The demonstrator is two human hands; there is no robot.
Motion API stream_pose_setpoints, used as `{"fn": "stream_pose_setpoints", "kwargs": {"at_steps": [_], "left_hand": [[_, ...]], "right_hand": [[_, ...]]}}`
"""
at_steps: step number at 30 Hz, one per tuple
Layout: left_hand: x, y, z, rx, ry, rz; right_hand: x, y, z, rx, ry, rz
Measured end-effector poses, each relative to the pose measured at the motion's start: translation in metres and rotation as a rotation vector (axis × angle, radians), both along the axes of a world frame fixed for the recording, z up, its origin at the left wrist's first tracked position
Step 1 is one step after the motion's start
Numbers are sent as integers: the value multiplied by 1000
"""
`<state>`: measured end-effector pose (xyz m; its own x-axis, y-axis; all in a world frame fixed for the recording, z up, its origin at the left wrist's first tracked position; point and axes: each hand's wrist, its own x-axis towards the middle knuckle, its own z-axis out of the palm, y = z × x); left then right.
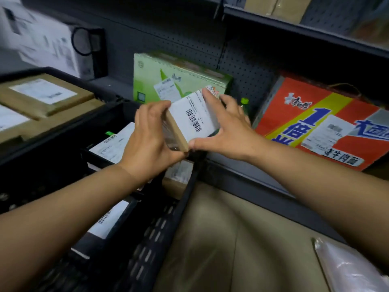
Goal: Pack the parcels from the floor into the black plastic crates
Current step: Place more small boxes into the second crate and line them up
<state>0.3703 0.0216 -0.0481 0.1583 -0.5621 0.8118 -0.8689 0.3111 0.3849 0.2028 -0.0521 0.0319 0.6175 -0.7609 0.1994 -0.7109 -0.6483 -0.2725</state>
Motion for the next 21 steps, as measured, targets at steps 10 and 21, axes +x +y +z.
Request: {"fn": "stream_pose_setpoints", "kwargs": {"at_steps": [10, 21], "left_hand": [[54, -1, -35, 560, -14, 1], [106, -22, -80, 1150, -389, 98]], "right_hand": [[70, -27, -41, 124, 125, -141], [89, -45, -61, 151, 664, 26]]}}
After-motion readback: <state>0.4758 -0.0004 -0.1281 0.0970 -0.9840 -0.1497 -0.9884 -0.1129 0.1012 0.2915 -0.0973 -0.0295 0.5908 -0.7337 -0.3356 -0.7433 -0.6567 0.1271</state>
